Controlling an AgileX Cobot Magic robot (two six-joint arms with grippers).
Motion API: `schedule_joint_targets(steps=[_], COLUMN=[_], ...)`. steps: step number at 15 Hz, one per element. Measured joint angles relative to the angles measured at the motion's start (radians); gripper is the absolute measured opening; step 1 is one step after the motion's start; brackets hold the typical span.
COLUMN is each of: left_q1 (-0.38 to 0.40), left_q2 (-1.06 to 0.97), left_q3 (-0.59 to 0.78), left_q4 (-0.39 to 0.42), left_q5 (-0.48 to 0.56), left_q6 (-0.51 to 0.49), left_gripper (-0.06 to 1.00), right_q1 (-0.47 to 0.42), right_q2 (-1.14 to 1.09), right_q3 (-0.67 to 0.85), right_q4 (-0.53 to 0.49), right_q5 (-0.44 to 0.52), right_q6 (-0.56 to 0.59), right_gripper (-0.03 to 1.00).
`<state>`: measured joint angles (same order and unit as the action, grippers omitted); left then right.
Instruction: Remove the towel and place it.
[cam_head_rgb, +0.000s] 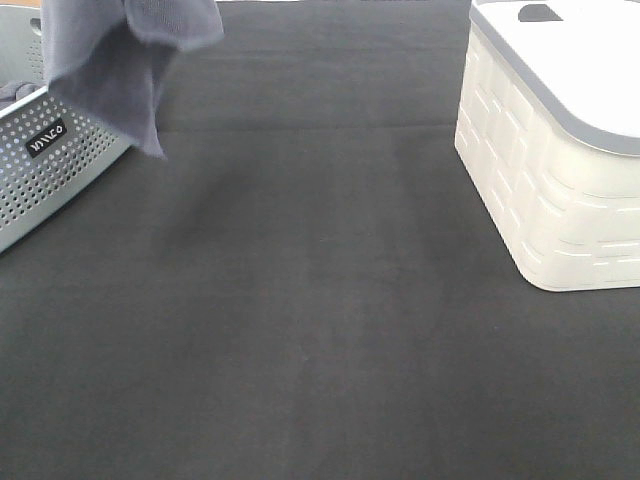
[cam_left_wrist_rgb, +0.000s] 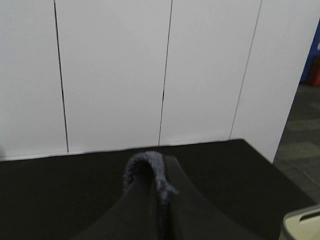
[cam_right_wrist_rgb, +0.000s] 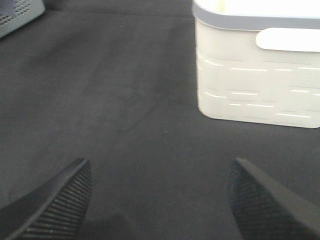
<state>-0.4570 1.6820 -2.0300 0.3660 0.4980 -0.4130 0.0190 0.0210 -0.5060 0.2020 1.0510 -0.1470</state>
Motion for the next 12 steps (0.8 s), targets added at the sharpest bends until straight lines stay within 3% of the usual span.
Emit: schedule_joint_targets(steps=[3, 6, 9, 12], left_q1=[0.001, 0.001, -0.017, -0.097], left_q2=[-0.023, -0.067, -0.074, -0.075], left_q3=[0.229, 0.385, 0.437, 0.440], left_q4=[0.002, 0.008, 0.012, 0.098], left_q5=[0.038, 0.031, 0.050, 0.048], left_q6=[0.003, 0.011, 0.118, 0.160], left_gripper=[0.00, 0.00, 0.00, 0.00], right_q1=[0.000, 0.000, 0.000, 0.000], right_q2=[0.169, 0.325, 0.492, 0.644], right_q3=[-0.031, -0.051, -0.051, -0.051], right_q4=[0.021, 0.069, 0.214, 0.381], right_q5=[-0.067, -0.193, -0.351, -0.425], right_q6=[-0.113, -0.224, -0.349, -0.489], right_gripper=[0.73, 0.72, 0.72, 0.72])
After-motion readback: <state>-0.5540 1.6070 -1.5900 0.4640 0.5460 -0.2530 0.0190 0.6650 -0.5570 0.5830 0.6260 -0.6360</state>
